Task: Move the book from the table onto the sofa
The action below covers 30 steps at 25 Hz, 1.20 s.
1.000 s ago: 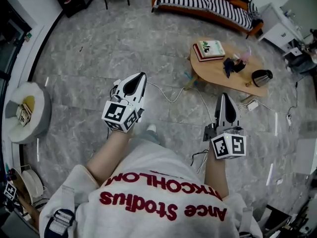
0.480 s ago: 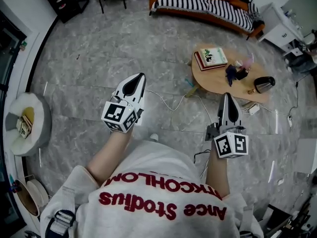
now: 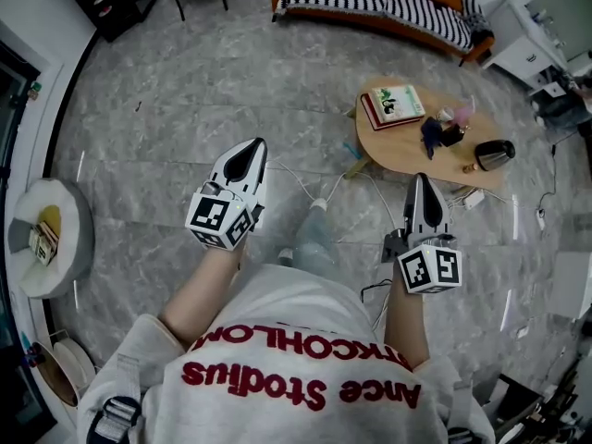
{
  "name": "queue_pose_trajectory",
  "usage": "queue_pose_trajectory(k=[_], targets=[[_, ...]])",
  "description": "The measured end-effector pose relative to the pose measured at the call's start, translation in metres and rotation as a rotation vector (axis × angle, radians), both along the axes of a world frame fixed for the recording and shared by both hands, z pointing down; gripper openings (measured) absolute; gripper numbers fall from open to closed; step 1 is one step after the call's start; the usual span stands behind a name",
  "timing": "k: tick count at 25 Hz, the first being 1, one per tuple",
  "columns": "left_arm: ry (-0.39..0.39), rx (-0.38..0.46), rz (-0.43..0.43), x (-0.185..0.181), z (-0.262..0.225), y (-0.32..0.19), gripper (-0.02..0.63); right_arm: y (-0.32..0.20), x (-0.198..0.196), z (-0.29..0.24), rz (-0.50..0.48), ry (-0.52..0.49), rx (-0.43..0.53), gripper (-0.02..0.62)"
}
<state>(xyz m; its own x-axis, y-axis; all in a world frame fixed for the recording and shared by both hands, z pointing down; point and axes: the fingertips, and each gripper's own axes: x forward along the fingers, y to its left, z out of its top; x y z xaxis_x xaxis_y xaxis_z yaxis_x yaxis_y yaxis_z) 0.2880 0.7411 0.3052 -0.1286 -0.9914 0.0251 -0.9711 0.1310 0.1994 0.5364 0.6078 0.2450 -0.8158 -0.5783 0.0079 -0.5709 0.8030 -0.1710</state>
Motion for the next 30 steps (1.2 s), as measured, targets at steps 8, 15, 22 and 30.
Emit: queue_pose_trajectory(k=[8,15,22,30], targets=[[-0.017,-0.007,-0.038,-0.025,0.000,-0.037,0.017,-0.054,-0.026,0.002,-0.033,-0.022,0.008,0.026],[-0.036,-0.007,-0.054,-0.056,-0.009,-0.109,0.017,-0.127,-0.051,0.009,-0.057,-0.012,-0.007,0.026],[-0.048,-0.002,-0.063,-0.069,-0.019,-0.189,0.017,-0.217,-0.072,0.001,-0.082,-0.033,0.002,0.026],[-0.050,-0.028,-0.057,-0.062,-0.010,-0.240,0.017,-0.279,-0.075,0.006,-0.079,-0.062,-0.015,0.026]])
